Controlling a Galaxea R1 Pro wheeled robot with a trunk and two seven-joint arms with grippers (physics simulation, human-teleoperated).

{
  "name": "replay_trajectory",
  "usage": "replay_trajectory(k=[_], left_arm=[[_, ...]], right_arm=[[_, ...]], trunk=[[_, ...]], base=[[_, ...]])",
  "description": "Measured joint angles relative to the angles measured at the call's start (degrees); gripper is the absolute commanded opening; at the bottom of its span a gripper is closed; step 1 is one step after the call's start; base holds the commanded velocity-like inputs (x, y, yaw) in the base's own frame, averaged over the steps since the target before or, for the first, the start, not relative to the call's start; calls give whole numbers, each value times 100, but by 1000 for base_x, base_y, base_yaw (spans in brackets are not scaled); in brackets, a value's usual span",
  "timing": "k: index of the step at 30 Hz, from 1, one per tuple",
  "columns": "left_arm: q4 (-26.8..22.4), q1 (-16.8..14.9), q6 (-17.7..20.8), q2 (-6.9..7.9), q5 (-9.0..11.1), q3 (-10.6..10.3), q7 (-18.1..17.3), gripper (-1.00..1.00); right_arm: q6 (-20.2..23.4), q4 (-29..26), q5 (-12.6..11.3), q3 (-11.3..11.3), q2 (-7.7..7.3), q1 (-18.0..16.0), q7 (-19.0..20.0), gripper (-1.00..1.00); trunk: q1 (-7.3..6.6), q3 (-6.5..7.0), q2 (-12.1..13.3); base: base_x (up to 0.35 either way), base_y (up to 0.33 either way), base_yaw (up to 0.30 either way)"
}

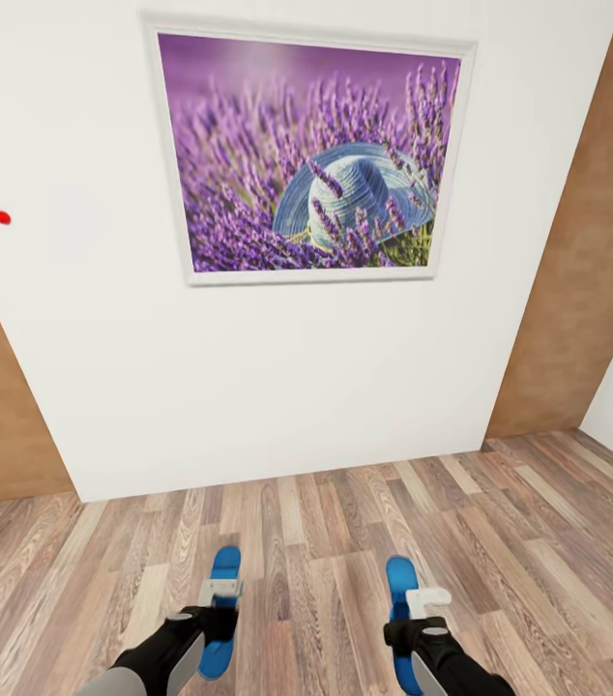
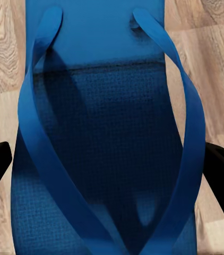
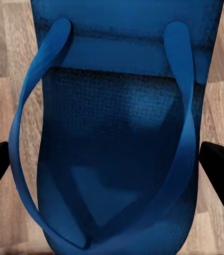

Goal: In the bedroom, move the book from the bed onto either nightstand, and place the two sandals side by side next to the bed.

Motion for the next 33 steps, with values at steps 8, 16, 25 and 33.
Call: replay_trajectory(k=[8, 16, 25, 33], left_arm=[[315, 0, 26, 20, -1, 20, 14, -100], [774, 130, -42, 76, 9, 27, -2, -100], [853, 488, -320, 144, 2, 27, -39, -100], [858, 697, -429, 215, 20, 32, -42, -100]], right_arm=[[-15, 215, -4, -21, -17, 0, -1, -100], [-463, 811, -12, -31, -43, -2, -6, -100], [-814, 1132, -20, -29, -42, -2, 93, -100], [-879, 1408, -17, -29, -29, -3, 269, -100]], trunk=[[-176, 144, 321], [-351, 287, 642], [-549, 449, 1003], [-725, 593, 1324]], base=[[0, 0, 0], [0, 0, 0], [0, 0, 0], [0, 0, 0]])
